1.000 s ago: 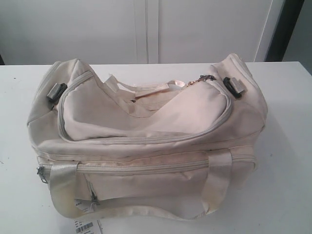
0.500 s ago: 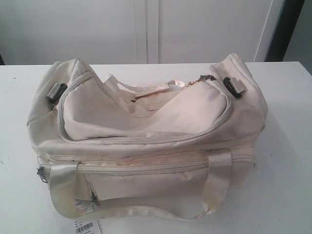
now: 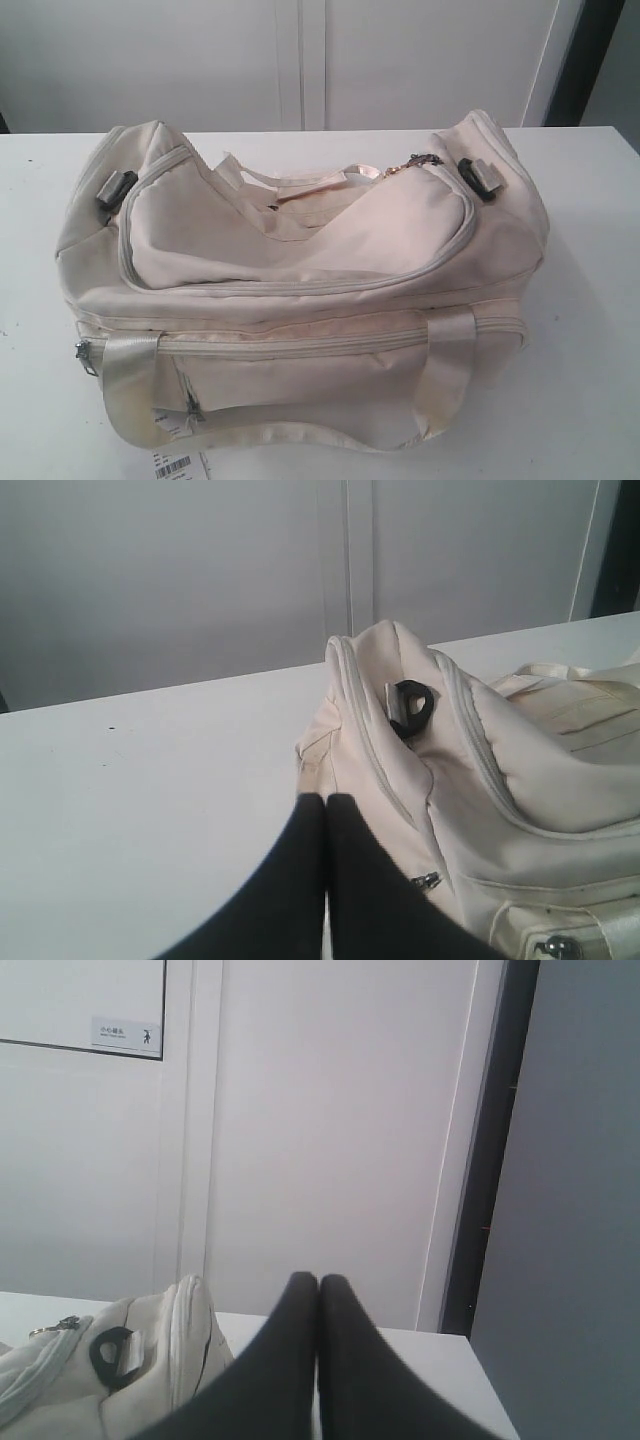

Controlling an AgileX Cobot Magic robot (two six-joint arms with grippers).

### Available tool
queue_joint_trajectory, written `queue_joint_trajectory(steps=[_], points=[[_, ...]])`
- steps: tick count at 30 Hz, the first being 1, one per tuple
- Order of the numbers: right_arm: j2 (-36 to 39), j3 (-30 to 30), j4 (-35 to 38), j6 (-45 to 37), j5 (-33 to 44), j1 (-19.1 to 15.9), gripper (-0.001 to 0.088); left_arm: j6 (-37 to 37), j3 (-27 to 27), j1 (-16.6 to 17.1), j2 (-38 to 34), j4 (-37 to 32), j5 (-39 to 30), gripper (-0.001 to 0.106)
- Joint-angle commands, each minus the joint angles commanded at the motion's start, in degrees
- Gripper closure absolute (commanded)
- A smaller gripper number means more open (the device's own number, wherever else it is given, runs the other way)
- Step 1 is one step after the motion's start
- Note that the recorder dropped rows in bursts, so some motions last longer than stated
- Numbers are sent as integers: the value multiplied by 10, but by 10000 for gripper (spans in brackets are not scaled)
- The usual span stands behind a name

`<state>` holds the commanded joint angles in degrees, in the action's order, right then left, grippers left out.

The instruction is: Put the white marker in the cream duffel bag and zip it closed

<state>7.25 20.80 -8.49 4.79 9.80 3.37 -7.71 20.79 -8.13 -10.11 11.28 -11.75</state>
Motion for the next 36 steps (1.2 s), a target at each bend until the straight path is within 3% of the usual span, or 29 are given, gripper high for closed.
queue_joint_trajectory(steps=[16, 20, 23, 36], points=[[0, 0, 0, 0, 0, 0, 868, 0, 0, 0, 2, 0, 0, 1053], [0, 0, 0, 0, 0, 0, 868, 24, -6, 0, 12, -37, -7, 1053], [0, 0, 3, 0, 0, 0, 868, 64, -24, 0, 26, -74, 6, 1053], [0, 0, 3, 0, 0, 0, 868, 93, -131, 0, 89, -88, 11, 1053]])
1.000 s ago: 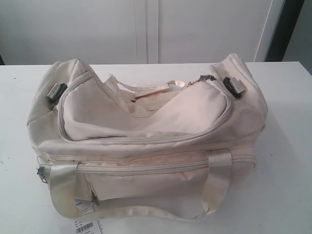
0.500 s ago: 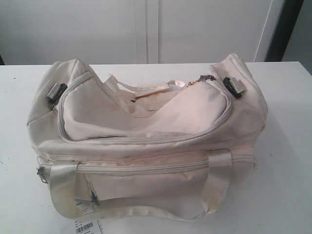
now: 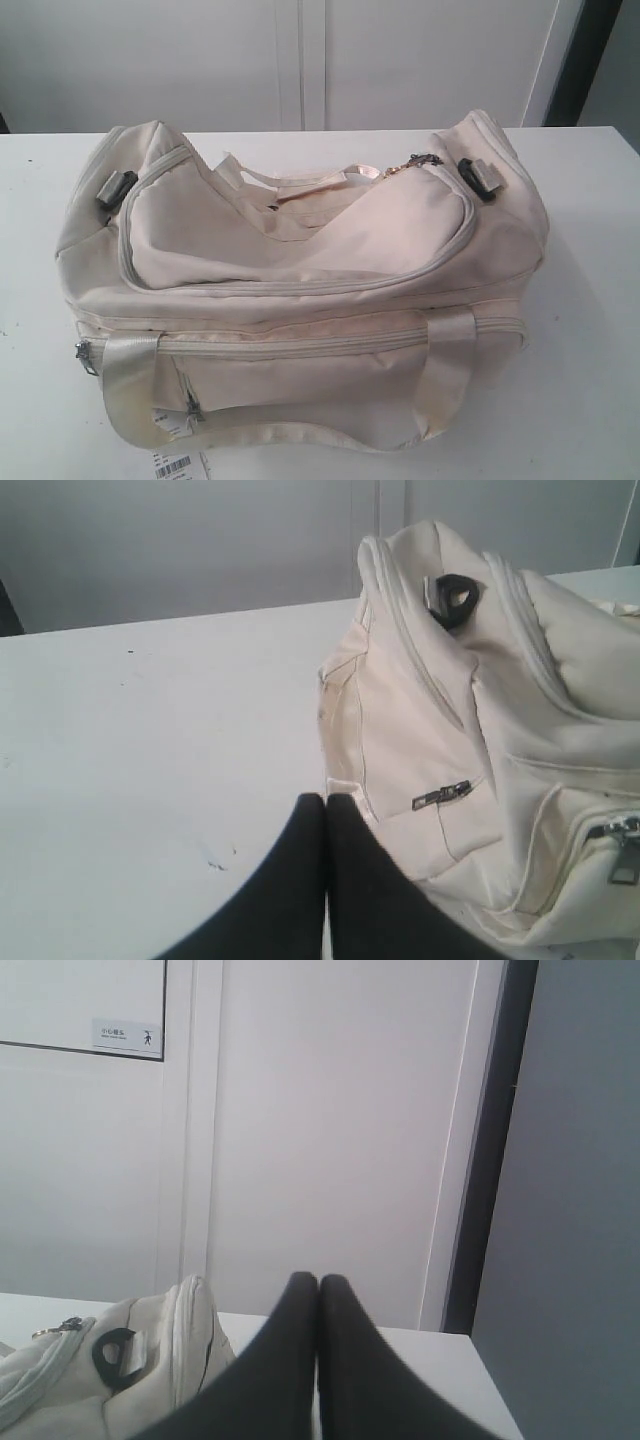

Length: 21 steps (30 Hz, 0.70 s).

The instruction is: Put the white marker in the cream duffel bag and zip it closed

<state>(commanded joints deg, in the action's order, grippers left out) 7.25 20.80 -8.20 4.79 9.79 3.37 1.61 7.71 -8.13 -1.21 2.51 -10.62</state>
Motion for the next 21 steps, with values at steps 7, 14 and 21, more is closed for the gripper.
queue_joint_trajectory(steps=[7, 14, 21], points=[[0, 0, 0, 0, 1, 0, 868, -1, -50, 1, 12, 0, 0, 1053], [0, 0, 0, 0, 2, 0, 868, -1, -77, 1, 12, 0, -3, 1053], [0, 0, 3, 0, 3, 0, 868, -1, -77, 1, 12, 0, -15, 1053]])
